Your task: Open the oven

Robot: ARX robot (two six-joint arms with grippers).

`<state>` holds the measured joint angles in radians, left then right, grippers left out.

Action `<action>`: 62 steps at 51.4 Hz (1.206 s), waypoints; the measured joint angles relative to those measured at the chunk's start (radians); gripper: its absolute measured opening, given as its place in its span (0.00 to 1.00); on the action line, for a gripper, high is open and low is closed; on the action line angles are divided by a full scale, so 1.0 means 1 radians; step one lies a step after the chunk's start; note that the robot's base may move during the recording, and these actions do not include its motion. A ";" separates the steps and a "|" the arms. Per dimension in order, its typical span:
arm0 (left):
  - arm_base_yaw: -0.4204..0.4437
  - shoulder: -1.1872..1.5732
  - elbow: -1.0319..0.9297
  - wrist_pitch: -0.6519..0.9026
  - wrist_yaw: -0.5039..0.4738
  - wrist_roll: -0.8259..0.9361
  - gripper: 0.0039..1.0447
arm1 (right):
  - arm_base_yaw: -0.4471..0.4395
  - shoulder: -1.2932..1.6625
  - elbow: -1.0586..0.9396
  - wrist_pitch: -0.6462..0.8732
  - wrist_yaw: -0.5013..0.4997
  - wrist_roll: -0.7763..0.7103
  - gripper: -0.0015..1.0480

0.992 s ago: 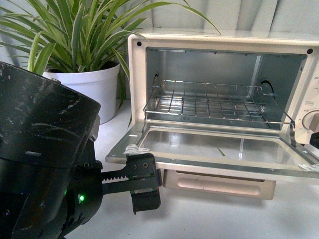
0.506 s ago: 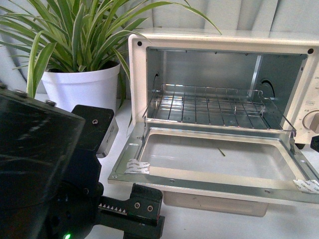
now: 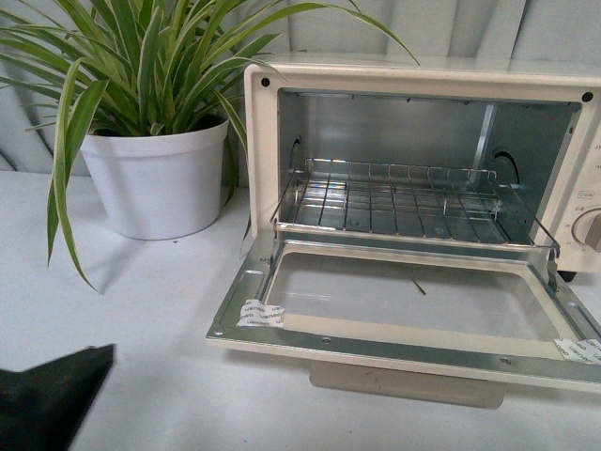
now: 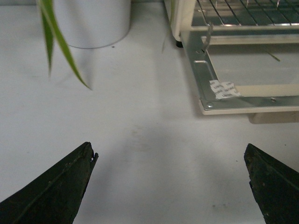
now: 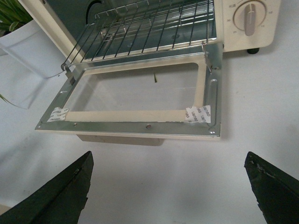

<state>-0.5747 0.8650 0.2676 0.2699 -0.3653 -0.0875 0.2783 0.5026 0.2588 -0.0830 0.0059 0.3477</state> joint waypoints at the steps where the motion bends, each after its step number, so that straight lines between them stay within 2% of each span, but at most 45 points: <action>1: 0.008 -0.029 -0.011 -0.008 0.000 0.000 0.94 | -0.001 -0.019 -0.006 -0.009 0.004 0.000 0.91; 16: 0.110 -0.377 -0.119 -0.187 0.019 -0.056 0.94 | -0.026 -0.256 -0.072 -0.132 0.019 0.001 0.91; 25: 0.214 -0.549 -0.142 -0.288 0.073 -0.098 0.94 | -0.055 -0.335 -0.111 -0.111 -0.027 0.019 0.91; 36: 0.239 -0.579 -0.145 -0.296 0.080 -0.109 0.94 | -0.065 -0.344 -0.119 -0.107 -0.027 0.027 0.91; 38: 0.240 -0.591 -0.164 -0.250 0.060 -0.082 0.90 | -0.063 -0.347 -0.121 -0.101 -0.014 0.021 0.91; 41: 0.247 -0.669 -0.208 -0.207 0.048 -0.010 0.78 | -0.031 -0.397 -0.186 0.053 0.173 -0.110 0.78; 43: 0.270 -0.753 -0.227 -0.229 0.073 0.024 0.68 | -0.042 -0.425 -0.204 0.092 0.214 -0.209 0.68; 46: 0.311 -0.800 -0.233 -0.233 0.116 0.050 0.56 | -0.069 -0.439 -0.206 0.094 0.193 -0.268 0.58; 48: 0.339 -0.827 -0.251 -0.237 0.140 0.059 0.47 | -0.093 -0.447 -0.211 0.093 0.168 -0.300 0.48; 52: 0.372 -0.835 -0.255 -0.248 0.170 0.066 0.35 | -0.123 -0.472 -0.233 0.093 0.142 -0.317 0.38; 55: 0.399 -0.845 -0.255 -0.251 0.196 0.070 0.23 | -0.225 -0.494 -0.252 0.079 0.009 -0.333 0.24; 57: 0.433 -0.852 -0.255 -0.259 0.246 0.072 0.14 | -0.259 -0.498 -0.252 0.080 0.001 -0.336 0.16; 59: 0.502 -0.859 -0.255 -0.268 0.332 0.076 0.06 | -0.272 -0.499 -0.252 0.080 0.008 -0.336 0.09; 60: 0.525 -0.859 -0.255 -0.268 0.344 0.075 0.03 | -0.274 -0.499 -0.252 0.080 0.003 -0.337 0.04; 62: 0.555 -0.860 -0.255 -0.269 0.347 0.077 0.04 | -0.274 -0.499 -0.252 0.080 -0.004 -0.344 0.01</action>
<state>-0.0196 0.0051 0.0128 0.0006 -0.0181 -0.0101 0.0040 0.0036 0.0071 -0.0032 0.0021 0.0040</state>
